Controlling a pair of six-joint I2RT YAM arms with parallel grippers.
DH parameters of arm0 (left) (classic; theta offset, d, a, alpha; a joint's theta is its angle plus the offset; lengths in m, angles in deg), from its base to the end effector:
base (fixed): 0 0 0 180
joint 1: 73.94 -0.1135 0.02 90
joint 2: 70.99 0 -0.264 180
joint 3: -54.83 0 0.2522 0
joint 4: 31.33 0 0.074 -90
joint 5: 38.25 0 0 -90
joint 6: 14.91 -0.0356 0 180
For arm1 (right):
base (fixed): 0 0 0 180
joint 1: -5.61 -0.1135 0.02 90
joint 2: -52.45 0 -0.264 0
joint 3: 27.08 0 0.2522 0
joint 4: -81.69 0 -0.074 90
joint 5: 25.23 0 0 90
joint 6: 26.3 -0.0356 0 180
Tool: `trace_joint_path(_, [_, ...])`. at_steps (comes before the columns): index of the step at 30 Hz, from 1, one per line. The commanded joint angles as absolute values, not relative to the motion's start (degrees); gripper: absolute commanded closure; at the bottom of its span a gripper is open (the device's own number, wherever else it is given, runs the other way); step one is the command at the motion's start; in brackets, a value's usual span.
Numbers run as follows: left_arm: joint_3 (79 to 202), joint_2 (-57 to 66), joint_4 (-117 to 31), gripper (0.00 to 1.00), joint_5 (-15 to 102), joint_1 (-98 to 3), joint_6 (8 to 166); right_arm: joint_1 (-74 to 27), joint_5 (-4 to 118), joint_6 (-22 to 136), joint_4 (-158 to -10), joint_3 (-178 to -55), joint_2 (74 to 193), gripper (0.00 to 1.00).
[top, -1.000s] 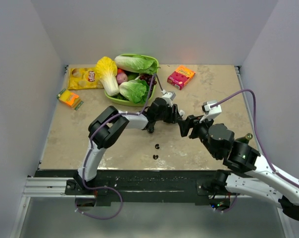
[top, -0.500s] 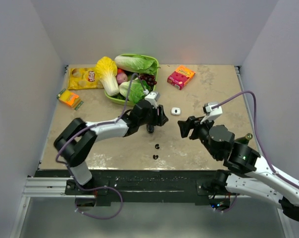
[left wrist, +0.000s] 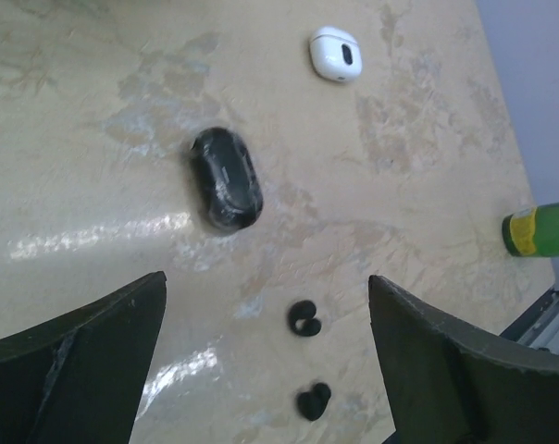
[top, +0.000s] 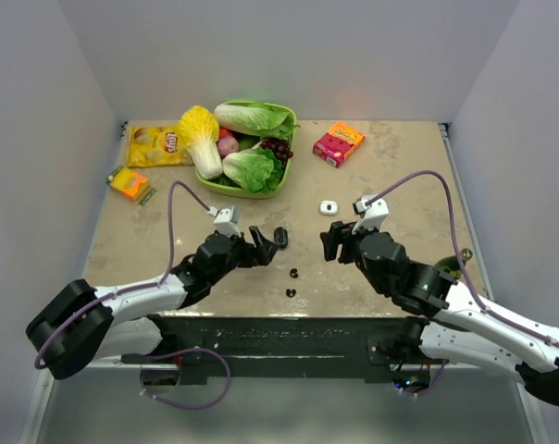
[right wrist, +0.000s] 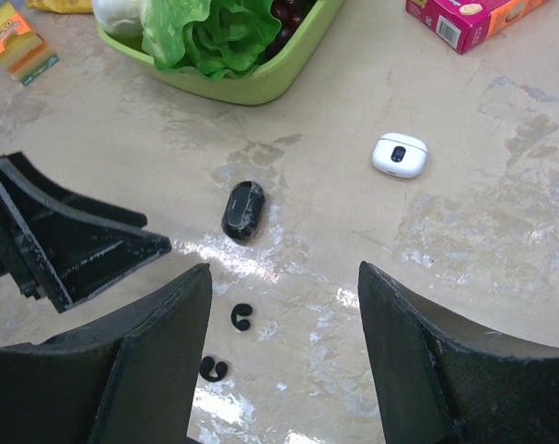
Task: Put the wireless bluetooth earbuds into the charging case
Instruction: Place the charging case at the center of the board, then pick up the charging case at the center of the board.
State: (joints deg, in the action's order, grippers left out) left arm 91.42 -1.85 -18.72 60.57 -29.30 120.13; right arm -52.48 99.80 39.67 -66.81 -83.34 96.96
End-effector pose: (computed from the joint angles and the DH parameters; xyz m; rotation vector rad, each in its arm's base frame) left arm 0.1755 -0.1656 0.1873 -0.1162 2.0181 -0.8873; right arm 0.1102 0.1384 0.3151 -0.1472 1.8653 0.4094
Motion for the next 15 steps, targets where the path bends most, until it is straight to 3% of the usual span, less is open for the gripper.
trace_joint_path(1, [89.8, -6.2, -13.5, 0.07, 60.3, -29.7, 120.3, -52.5, 99.7, 38.9, -71.1, -82.9, 98.0, 0.33])
trace_joint_path(8, [90.6, -2.3, -17.0, 0.10, 58.9, -29.7, 118.1, -52.4, 96.1, 37.5, -70.0, -84.3, 105.5, 0.36])
trace_joint_path(15, [95.0, 5.1, -22.6, 0.48, 62.6, -29.8, 116.1, -52.3, 94.7, 36.0, -71.5, -82.0, 106.2, 0.44])
